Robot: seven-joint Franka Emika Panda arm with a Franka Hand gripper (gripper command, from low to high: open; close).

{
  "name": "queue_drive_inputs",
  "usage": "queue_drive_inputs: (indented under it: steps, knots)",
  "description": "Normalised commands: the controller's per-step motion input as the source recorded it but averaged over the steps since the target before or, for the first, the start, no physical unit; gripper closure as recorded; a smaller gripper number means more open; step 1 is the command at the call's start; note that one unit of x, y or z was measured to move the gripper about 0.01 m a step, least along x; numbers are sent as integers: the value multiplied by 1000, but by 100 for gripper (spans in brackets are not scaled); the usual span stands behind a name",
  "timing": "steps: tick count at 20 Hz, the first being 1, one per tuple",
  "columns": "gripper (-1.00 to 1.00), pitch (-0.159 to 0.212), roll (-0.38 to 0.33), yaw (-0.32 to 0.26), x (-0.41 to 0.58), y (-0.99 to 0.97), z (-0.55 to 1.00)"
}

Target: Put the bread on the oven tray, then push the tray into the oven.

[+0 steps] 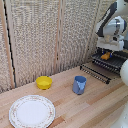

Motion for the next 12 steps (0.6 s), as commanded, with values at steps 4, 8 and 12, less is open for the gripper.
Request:
queue_drive_inputs:
  steps: [4, 8, 12]
  knots:
    - [-100, -4, 0, -28, -4, -4, 0]
    - [-100, -3, -109, -24, 29, 56, 159]
    - [-100, 18, -78, -29, 97, -81, 729]
